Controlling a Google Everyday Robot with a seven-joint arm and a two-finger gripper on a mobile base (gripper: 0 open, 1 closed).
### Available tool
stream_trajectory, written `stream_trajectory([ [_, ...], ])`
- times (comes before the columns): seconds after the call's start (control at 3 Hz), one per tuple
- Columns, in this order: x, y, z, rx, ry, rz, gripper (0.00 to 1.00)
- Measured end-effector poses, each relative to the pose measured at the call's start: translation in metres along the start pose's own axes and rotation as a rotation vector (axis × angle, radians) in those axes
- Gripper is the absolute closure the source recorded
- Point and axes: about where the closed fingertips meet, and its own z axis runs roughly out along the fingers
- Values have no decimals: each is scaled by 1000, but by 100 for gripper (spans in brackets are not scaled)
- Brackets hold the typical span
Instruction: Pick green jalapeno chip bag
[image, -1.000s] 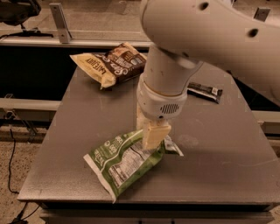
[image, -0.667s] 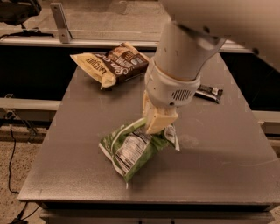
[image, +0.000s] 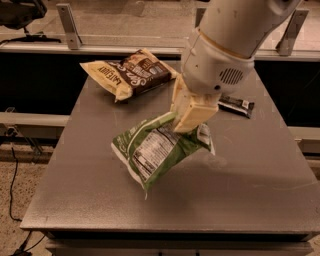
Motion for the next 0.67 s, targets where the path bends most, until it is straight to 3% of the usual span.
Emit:
stream_trajectory([
  [0.33,-7,-4,-31,23,-60,1,100],
  [0.67,-10,-9,-29,48,-61,-1,100],
])
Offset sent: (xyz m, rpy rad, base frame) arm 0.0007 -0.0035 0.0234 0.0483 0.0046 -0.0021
